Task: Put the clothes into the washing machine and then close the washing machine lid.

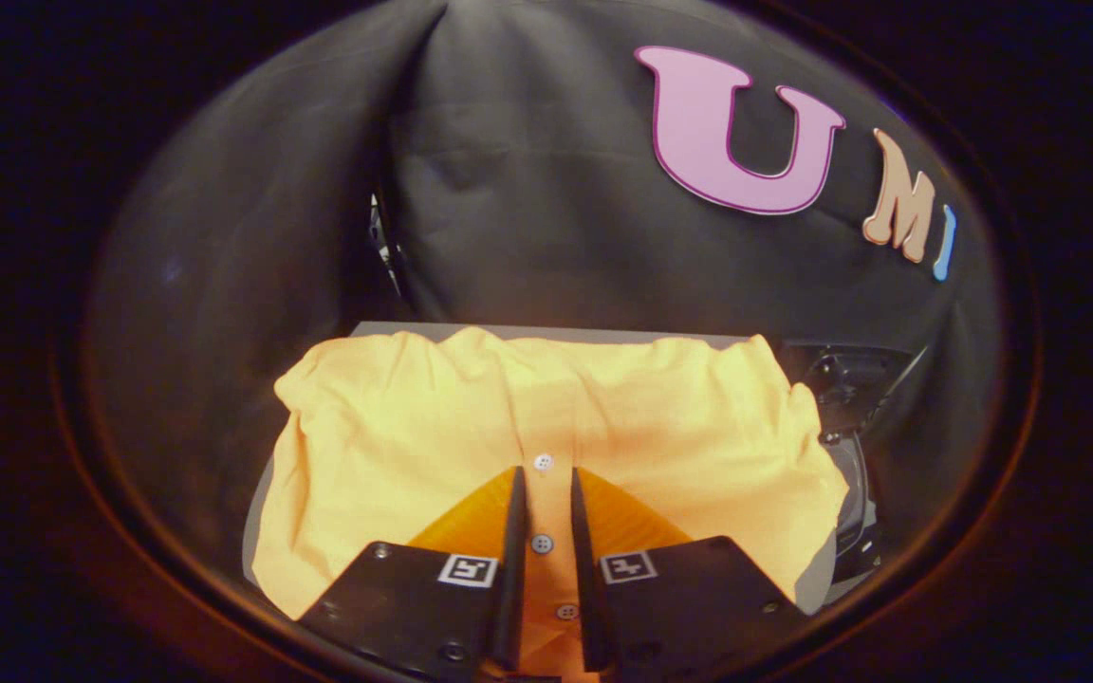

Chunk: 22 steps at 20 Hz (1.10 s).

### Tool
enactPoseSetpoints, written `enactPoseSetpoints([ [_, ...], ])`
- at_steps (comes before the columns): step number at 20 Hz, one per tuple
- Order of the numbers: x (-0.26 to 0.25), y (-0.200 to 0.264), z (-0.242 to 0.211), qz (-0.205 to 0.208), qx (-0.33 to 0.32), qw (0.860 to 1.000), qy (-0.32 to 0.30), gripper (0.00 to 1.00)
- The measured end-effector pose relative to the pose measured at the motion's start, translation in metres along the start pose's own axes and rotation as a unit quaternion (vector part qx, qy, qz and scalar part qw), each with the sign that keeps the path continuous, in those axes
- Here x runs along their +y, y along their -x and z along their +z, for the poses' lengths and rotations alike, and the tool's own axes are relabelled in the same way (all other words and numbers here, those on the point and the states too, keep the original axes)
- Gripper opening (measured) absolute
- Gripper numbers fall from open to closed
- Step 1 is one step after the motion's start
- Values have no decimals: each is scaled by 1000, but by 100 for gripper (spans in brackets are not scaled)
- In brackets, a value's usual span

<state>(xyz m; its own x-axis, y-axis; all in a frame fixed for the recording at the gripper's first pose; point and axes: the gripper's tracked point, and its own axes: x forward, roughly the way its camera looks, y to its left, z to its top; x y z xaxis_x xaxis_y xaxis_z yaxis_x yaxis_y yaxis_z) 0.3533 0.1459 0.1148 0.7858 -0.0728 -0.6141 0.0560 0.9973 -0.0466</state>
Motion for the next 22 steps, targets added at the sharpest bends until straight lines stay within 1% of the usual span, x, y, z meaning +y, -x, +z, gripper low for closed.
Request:
enactPoseSetpoints([
  [1, 1, -2, -3, -10, -3, 1000, 1, 20],
  [3, -2, 0, -1, -12, -13, 998, 66, 11],
  [4, -5, 5, -2, -22, -19, 996, 78, 2],
  [5, -3, 10, -6, -28, -12, 997, 76, 1],
  [7, -2, 20, -11, -31, -15, 998, 50, 1],
  [10, -9, 35, -1, -24, -41, 999, 26, 1],
  [13, -22, 56, 7, -26, -51, 998, 26, 1],
  [15, -35, 68, 14, -24, -63, 998, 16, 1],
  [18, -63, 90, 26, -42, -87, 995, 7, 0],
  [20, -92, 103, 35, -61, -102, 993, 0, 0],
  [22, -123, 115, 42, -73, -112, 991, -24, 0],
])
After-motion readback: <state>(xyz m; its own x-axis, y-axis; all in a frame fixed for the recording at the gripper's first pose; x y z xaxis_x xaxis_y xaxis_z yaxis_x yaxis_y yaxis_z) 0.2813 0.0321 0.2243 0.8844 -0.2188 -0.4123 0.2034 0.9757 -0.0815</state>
